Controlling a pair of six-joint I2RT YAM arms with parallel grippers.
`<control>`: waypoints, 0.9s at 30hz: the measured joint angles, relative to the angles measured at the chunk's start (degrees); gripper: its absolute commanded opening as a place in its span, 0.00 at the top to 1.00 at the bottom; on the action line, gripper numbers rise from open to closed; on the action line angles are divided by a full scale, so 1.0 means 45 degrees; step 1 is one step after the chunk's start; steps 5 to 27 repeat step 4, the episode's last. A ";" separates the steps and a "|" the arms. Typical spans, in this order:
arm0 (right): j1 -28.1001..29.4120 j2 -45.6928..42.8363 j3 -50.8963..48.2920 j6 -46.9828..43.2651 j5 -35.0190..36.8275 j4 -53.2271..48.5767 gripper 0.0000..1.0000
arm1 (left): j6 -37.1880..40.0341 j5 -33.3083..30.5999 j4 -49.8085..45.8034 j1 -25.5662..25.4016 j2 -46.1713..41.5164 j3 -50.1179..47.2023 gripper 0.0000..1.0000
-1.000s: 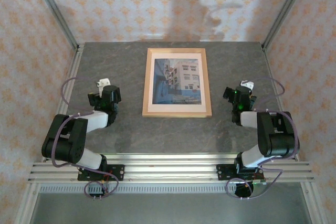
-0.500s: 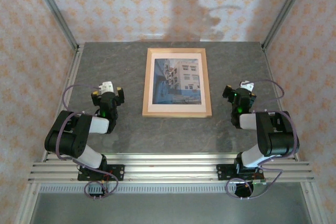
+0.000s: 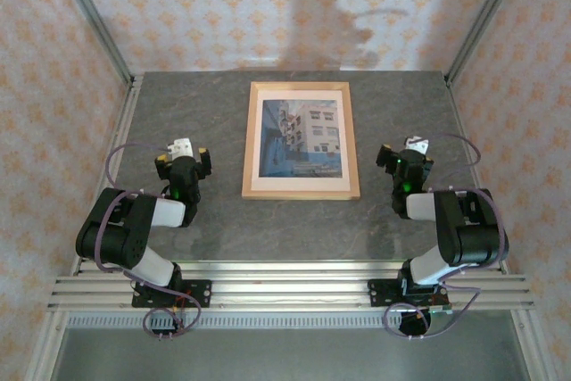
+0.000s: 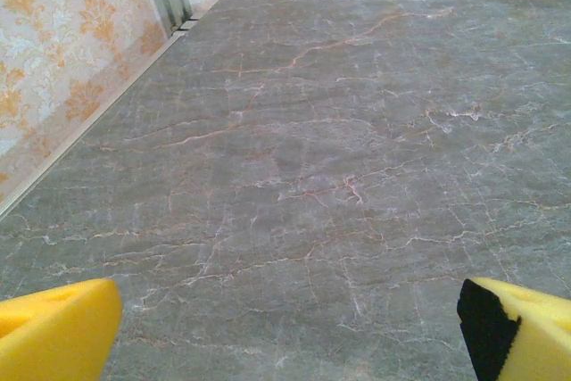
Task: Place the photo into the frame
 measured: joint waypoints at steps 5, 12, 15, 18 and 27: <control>0.0000 0.0000 0.0024 -0.0053 -0.0039 0.0000 0.00 | 0.0005 0.0000 0.0049 0.0000 0.0000 0.0005 0.00; 0.0000 0.0000 0.0024 -0.0053 -0.0039 0.0000 0.00 | 0.0005 0.0000 0.0049 0.0000 0.0000 0.0005 0.00; 0.0000 0.0000 0.0024 -0.0053 -0.0039 0.0000 0.00 | 0.0005 0.0000 0.0049 0.0000 0.0000 0.0005 0.00; 0.0000 0.0000 0.0024 -0.0053 -0.0039 0.0000 0.00 | 0.0005 0.0000 0.0049 0.0000 0.0000 0.0005 0.00; 0.0000 0.0000 0.0024 -0.0053 -0.0039 0.0000 0.00 | 0.0005 0.0000 0.0049 0.0000 0.0000 0.0005 0.00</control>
